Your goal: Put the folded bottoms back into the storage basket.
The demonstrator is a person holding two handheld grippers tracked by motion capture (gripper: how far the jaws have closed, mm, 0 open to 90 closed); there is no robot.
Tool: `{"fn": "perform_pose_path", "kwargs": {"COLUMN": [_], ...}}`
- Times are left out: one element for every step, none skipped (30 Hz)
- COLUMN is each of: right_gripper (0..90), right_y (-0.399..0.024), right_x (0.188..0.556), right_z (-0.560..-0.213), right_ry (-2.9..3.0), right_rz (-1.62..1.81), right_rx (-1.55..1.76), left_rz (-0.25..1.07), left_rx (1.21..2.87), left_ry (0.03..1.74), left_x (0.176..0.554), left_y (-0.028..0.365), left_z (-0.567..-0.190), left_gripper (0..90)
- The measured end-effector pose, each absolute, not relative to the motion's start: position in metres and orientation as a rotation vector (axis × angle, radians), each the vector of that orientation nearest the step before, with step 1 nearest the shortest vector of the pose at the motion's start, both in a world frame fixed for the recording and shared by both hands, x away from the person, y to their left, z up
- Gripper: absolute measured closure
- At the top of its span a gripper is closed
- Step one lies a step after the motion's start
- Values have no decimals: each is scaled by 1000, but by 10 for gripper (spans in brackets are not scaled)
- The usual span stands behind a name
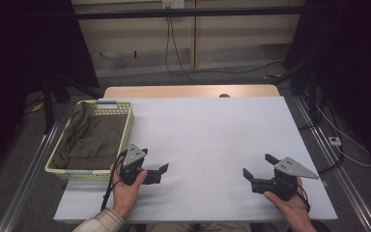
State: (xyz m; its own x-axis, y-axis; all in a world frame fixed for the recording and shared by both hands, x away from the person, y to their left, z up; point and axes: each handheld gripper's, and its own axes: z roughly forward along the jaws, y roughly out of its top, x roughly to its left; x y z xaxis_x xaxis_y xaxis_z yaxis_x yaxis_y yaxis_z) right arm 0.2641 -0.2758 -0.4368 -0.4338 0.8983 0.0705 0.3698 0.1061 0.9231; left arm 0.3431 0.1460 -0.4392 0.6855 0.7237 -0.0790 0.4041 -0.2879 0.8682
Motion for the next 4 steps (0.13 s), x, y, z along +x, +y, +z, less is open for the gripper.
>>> {"fn": "perform_pose_path", "kwargs": {"right_gripper": [46, 46, 46, 46], "right_y": [-276, -276, -276, -275], "right_x": [264, 264, 264, 264], "right_z": [-437, -436, -436, -437], "right_ry": [1866, 1863, 1868, 1869], "right_rz": [1310, 1312, 1310, 1306], "right_rx": [1231, 1231, 1224, 1221], "left_rz": [423, 431, 426, 421], "left_rx": [1920, 1925, 1926, 1926], "left_ry": [879, 866, 864, 862], "left_x": [342, 342, 342, 342], "left_y": [146, 147, 147, 147], "left_z": [-439, -439, -438, -439], "left_gripper": [61, 60, 60, 59]}}
